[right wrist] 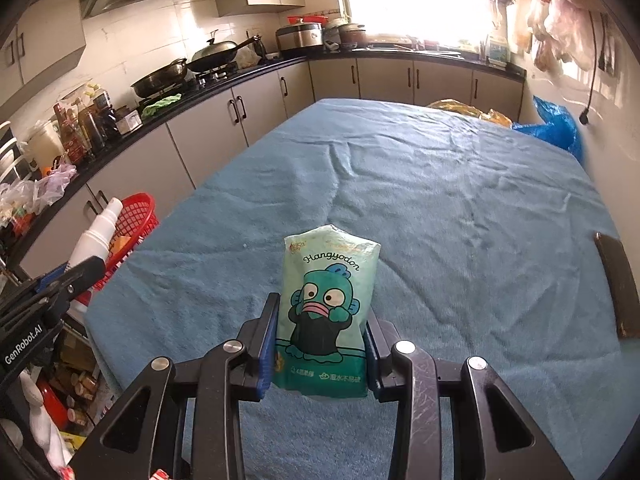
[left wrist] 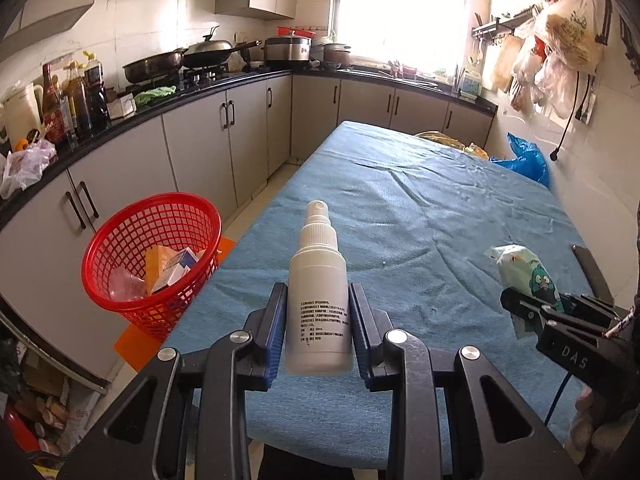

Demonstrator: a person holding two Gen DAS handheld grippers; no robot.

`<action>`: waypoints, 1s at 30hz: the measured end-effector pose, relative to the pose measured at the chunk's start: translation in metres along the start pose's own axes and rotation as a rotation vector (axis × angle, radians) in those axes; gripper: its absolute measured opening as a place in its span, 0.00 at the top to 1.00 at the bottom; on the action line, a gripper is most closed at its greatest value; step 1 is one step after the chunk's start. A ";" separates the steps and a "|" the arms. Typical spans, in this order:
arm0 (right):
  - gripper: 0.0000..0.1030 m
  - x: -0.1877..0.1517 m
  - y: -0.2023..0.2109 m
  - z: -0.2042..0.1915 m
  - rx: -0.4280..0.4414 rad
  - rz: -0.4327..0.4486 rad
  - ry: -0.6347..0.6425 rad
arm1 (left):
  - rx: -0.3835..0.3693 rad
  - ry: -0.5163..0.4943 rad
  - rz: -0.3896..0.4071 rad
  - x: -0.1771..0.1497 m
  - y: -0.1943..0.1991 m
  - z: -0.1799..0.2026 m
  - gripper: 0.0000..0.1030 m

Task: Collect trash
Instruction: 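Carry the spray bottle and green packet over the red wastebasket with both tools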

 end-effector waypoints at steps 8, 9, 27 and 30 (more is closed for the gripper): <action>0.62 0.029 0.003 -0.013 0.049 0.029 0.008 | -0.064 0.034 -0.001 0.018 0.008 -0.013 0.72; 0.62 0.031 0.002 -0.015 0.057 0.028 0.008 | -0.064 0.035 0.001 0.021 0.009 -0.016 0.72; 0.62 0.039 -0.031 -0.064 0.149 -0.010 0.083 | 0.009 0.042 0.006 0.033 -0.001 -0.049 0.72; 0.62 0.036 -0.033 -0.061 0.141 -0.015 0.087 | -0.005 0.057 -0.005 0.031 -0.007 -0.051 0.72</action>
Point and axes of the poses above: each gripper's, at about its wrist camera, not at the fingertips, and y roughly against the way its jaws point, z to its right, x to its top, the point moved 8 cm from there along -y, roughly the way its jaws point, and after that the axes turned 5 degrees about z, right-handed, at the moved point
